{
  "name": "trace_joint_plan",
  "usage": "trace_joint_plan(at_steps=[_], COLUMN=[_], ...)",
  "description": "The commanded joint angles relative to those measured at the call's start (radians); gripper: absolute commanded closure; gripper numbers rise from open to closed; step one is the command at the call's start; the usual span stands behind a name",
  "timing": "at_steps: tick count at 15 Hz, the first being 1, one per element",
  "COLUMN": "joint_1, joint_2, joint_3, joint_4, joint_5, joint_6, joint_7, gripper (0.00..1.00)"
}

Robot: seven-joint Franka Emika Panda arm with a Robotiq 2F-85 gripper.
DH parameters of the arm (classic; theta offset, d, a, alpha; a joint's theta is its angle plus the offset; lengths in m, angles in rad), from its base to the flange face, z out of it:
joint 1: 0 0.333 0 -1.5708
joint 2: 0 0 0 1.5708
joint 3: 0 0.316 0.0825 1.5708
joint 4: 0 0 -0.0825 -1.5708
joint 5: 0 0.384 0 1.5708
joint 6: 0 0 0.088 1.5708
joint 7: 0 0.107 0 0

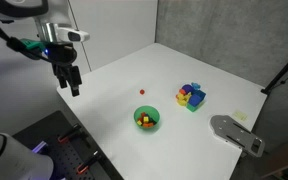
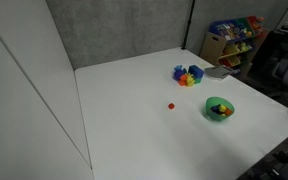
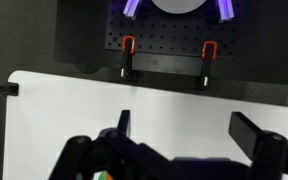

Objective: Put the small orange block in the bowl.

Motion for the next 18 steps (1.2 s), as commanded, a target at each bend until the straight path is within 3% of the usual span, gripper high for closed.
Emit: trace_joint_plan(at_steps=[1, 6, 10, 18], joint_1=[0.018, 0.018, 0.010, 0.011], joint_2=[0.002, 0.002, 0.083, 0.348], joint_3=[-0.017, -0.017, -0.008, -0.012], joint_4=[0.002, 0.002, 0.031, 0.127], joint_5=[-0.009, -0.009, -0.002, 0.042], joint_6=[-0.003, -0.003, 0.071, 0.297], joint_7=[0.010, 0.010, 0.038, 0.080], gripper=[0.00, 0.00, 0.00, 0.00])
